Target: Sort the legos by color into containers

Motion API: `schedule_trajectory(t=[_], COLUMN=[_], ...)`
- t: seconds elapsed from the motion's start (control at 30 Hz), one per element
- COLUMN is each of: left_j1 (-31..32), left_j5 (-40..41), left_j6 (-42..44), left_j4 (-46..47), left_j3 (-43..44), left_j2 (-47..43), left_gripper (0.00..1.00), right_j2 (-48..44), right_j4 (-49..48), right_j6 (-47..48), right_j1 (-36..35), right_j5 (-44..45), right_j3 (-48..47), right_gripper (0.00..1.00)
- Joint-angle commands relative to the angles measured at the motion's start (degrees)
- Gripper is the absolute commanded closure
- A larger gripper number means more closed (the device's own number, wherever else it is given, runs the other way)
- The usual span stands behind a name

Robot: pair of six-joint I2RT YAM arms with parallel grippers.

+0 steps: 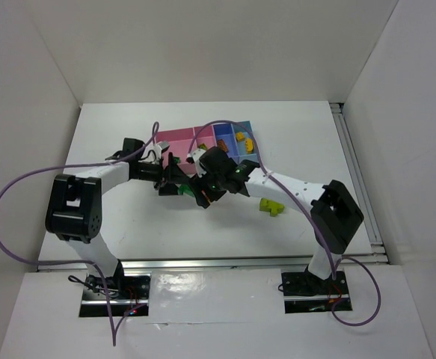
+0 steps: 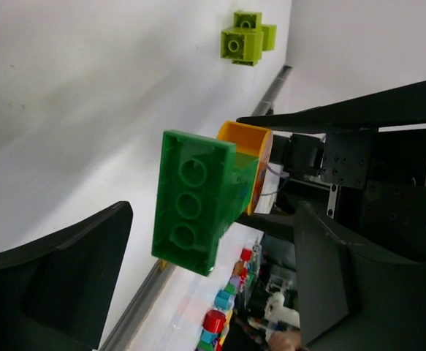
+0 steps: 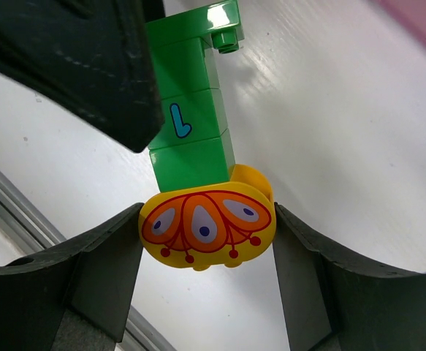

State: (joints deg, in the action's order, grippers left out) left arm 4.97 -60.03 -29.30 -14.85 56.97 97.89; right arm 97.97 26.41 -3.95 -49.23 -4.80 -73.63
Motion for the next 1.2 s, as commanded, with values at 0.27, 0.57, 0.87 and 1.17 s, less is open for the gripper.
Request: schedule_trajectory(t=[0.27,0.57,0.87,1.17], left_j1=[3.38,3.38,1.01,-1.19], left_j5=[-6.85,-8.61,5.25,12.83], left_j6=[2.23,2.76,0.74,-0.58], left_j4=[3.94,1.76,-2.02,-3.69], left_j3=[3.94,6.31,7.55,7.27], left_j2=[5.39,6.61,6.01,2.4], left_gripper=[0.31,0.97,1.0,1.0], right_j2=[-1.29,-0.15,-0.68,-0.68], right_j4=[1.1,2.24,1.18,1.18], right_j6=[0.78,0.78,-1.59,-2.12], right_j1=[-1.13,-1.13,-1.13,-1.13], right_j5=[-0.39,2.5,4.36,6.29], right_j3=[-4.6,-5.12,-2.75,-2.22], right_gripper=[0.46,0.46,0.47,0.47])
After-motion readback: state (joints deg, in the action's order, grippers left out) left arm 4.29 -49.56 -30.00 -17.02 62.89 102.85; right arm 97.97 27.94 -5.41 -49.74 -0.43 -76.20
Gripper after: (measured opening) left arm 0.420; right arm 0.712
